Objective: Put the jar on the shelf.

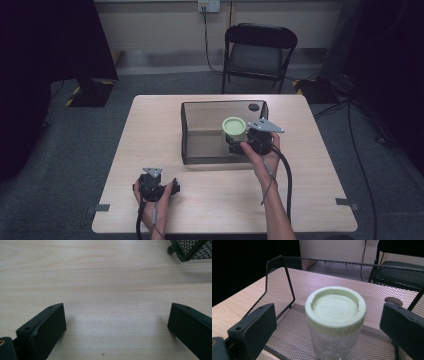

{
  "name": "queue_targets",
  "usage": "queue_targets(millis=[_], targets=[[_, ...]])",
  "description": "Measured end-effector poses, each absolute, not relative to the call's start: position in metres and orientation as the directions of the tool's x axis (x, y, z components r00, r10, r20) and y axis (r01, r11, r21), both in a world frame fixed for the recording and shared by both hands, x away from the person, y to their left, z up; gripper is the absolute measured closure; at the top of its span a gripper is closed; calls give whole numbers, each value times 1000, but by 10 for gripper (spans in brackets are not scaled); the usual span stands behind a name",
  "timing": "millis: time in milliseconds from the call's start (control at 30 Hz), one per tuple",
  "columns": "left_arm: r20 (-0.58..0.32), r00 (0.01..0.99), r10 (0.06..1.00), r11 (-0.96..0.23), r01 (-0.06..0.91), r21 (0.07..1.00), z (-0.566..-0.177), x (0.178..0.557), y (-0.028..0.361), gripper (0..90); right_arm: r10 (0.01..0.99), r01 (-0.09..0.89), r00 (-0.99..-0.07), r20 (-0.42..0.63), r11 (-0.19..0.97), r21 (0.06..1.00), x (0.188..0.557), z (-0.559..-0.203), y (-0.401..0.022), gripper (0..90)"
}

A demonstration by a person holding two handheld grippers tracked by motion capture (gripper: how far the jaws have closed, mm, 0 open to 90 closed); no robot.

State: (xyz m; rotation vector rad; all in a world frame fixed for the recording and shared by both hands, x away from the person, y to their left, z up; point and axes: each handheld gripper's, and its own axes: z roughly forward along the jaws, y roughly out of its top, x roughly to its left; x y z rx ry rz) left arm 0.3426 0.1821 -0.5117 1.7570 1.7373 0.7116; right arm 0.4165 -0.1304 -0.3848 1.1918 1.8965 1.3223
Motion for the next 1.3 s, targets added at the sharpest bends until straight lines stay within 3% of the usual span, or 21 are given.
queue_targets(millis=[1300], targets=[[-16, 18, 1000, -1, 701, 713, -512, 343, 182, 13, 919, 338, -391, 56, 87, 937, 349, -402, -164, 1]])
